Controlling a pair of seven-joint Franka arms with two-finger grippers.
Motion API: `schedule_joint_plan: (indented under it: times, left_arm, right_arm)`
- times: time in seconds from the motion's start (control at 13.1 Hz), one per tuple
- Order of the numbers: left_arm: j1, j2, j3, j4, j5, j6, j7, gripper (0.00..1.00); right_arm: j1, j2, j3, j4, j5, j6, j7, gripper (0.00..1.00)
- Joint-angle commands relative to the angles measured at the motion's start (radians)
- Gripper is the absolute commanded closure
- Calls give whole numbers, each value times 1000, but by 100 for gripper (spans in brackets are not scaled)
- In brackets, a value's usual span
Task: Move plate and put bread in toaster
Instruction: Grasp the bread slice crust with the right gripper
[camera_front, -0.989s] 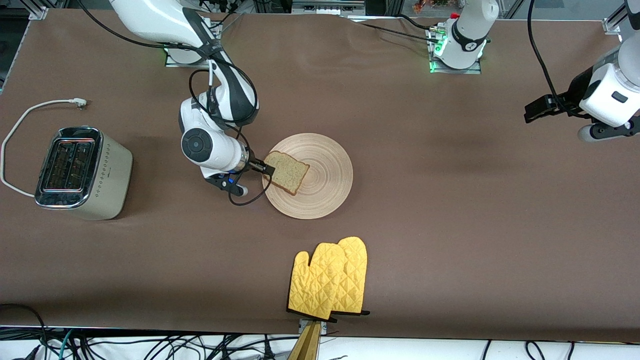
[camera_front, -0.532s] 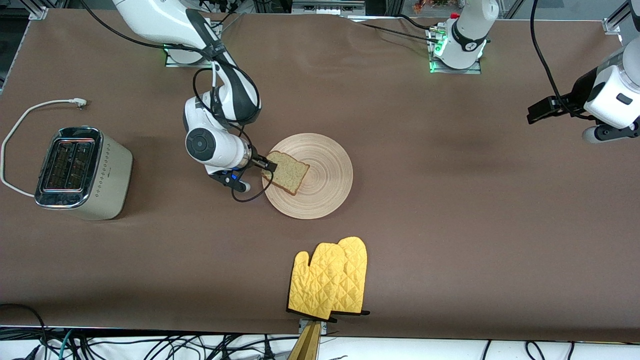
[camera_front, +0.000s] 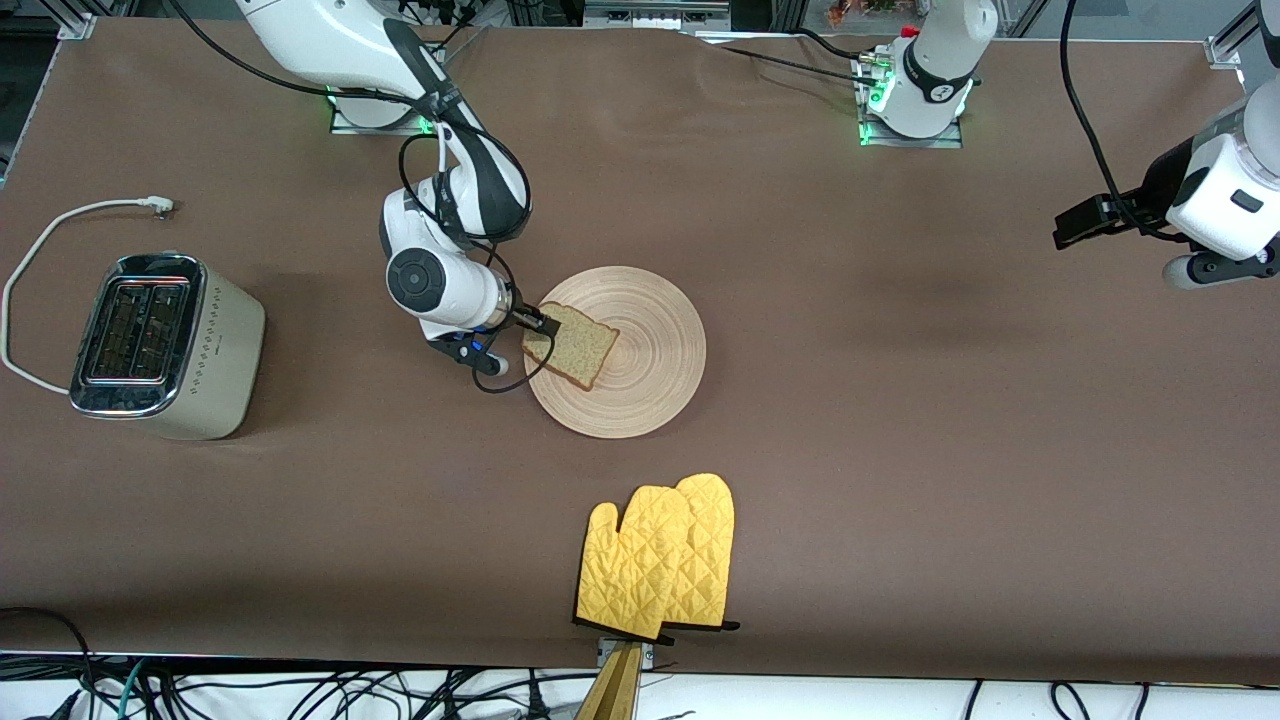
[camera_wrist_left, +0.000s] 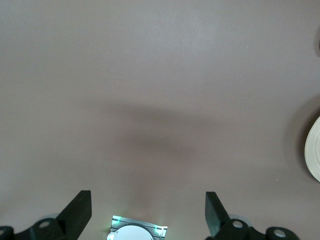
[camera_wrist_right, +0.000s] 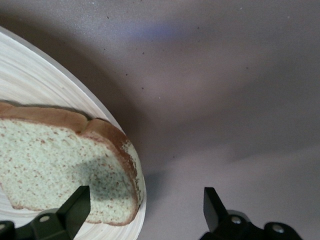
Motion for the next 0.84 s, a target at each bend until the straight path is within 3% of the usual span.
schedule_joint_plan:
  times: [0.0,0.15,0.38,0.61,0.76]
  left_arm:
    - [13,6,-7,14,-25,-7,6,0]
    - [13,6,-7,14,-25,-8,6,0]
    - [19,6,-7,14,-25,-8,6,0]
    - [21,6,-7,14,-25,-8,6,0]
    - [19,6,-7,14,-40,-8,6,0]
  right_arm:
    - [6,-21,5,-28,17,15,8,17]
    - [8,-21,5,-28,17,15,8,41]
    - [9,-19,5,-28,17,15,8,66]
    - [11,-16,5,-26,17,17,8,86]
    - [23,-16,5,-23,17,17,8,95]
